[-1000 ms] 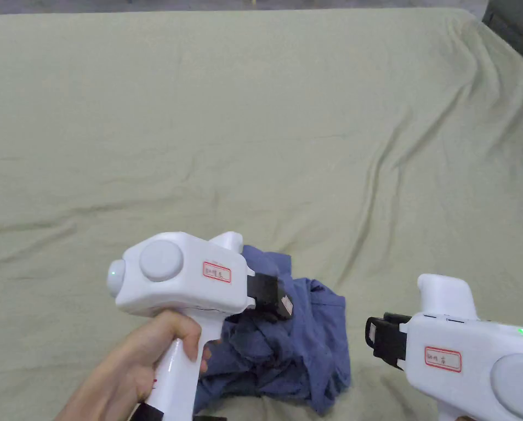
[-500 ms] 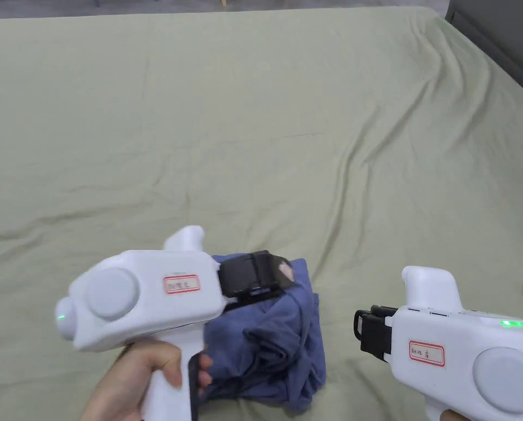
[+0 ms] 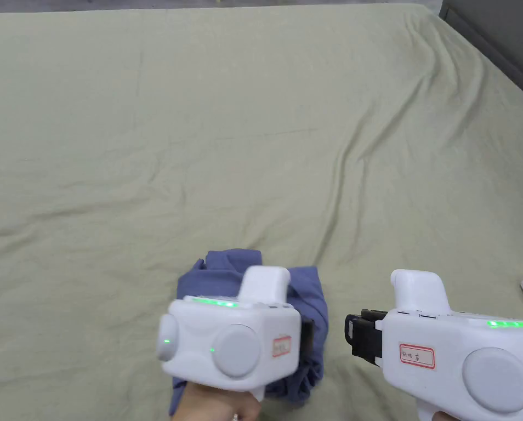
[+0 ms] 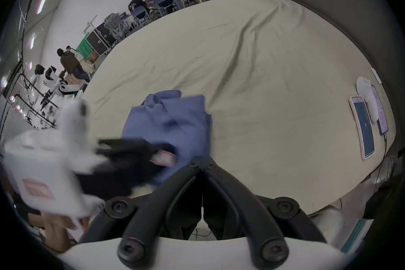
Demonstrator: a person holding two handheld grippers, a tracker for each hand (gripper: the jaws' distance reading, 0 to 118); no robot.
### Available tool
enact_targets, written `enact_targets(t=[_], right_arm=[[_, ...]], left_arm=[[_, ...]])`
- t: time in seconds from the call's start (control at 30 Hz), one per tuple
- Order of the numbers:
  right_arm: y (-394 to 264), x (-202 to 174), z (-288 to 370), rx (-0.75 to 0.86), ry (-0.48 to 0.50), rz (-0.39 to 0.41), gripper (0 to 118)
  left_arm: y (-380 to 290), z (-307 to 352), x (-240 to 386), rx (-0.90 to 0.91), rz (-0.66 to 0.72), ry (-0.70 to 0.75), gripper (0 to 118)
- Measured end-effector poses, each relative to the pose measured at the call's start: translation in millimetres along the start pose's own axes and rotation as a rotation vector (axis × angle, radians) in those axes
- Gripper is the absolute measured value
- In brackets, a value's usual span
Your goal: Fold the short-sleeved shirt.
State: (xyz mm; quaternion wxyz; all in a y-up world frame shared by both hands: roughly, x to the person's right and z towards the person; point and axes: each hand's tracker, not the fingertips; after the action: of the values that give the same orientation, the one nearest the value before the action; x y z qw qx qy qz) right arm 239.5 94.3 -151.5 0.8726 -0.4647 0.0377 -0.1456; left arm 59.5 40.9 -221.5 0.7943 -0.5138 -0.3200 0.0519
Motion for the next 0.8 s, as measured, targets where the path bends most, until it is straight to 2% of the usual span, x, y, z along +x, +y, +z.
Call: enact_targets(t=[0.1,0.23,0.33,0.43,0.47,0.5,0.53,0.57,0.63,0.8], right_arm=[[-1,3,3,0.008,-0.017,0.004,3],[-1,5,4,0.014,-0.030,0.009,3],[2,1,-3,0.013,-0.063,0.009,3],[3,-8,-8,0.012,-0.095,0.036,3],[3,-10,-8,0.010,-0.092,0.040,3],[3,-12,-8,0.008,-0.088,0.041,3],[4,-14,-7,0.008,-0.082,0.041,3],[3,-16,-7,0.012,-0.075,0.042,3],[3,-21,-6,0.019,-0.065,0.046,3],[4,-32,-6,0.035,-0.036,0.071,3]], left_arm=[[-19,-43,0,-0.077,0.012,0.020,0],[-20,-39,-13,-0.030,0.162,-0.071,0],[-12,-19,-13,-0.016,0.078,-0.021,0],[-2,22,-9,0.073,0.063,0.081,2],[0,38,-10,0.129,0.067,0.106,17],[2,58,-13,0.185,0.078,0.117,52],[2,71,-17,0.216,0.081,0.123,107],[0,85,-20,0.235,0.095,0.135,118],[-10,110,-31,0.290,0.114,0.186,118],[-32,132,-68,0.224,0.284,0.252,118]])
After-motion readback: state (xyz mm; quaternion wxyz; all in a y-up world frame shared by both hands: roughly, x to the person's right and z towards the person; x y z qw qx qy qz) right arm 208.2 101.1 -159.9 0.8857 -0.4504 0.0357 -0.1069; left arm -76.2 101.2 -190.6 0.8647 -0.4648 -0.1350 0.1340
